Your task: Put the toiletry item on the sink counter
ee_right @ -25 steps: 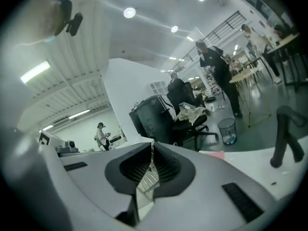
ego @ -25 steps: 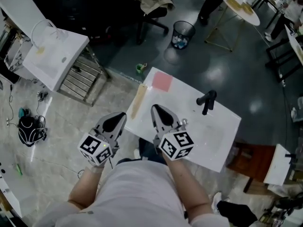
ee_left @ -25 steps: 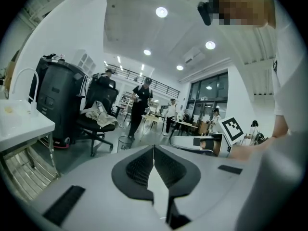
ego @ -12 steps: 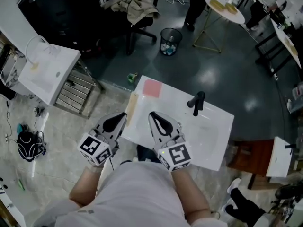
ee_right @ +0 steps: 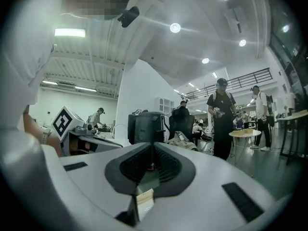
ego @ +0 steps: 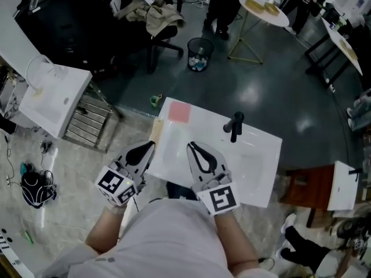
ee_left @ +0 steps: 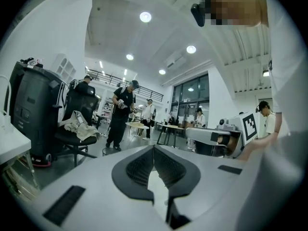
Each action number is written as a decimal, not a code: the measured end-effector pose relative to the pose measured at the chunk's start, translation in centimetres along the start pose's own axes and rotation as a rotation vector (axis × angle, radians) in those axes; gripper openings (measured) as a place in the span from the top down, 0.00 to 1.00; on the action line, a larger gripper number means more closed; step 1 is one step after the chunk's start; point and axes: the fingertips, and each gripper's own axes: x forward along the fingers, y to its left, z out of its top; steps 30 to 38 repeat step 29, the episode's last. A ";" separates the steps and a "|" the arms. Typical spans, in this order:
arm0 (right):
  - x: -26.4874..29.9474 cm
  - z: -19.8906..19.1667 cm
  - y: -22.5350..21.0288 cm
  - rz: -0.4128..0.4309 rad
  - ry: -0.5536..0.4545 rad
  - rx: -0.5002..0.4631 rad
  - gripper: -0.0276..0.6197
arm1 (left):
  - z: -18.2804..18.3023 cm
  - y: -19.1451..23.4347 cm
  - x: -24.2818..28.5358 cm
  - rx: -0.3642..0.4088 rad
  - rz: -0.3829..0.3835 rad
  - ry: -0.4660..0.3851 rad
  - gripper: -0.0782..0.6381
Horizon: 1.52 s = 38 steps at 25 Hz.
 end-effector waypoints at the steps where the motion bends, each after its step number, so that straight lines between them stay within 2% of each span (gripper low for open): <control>1: -0.2 0.0 -0.1 -0.006 -0.004 0.003 0.91 | 0.0 -0.1 0.1 0.005 -0.005 0.000 0.87; 9: -1.5 -0.8 -1.3 -0.055 0.013 0.031 0.91 | 0.2 -0.9 0.4 0.014 -0.021 0.017 0.87; 38: -2.4 -2.4 -1.7 -0.075 0.045 0.051 0.91 | -0.7 -1.2 0.1 0.009 -0.006 0.028 0.87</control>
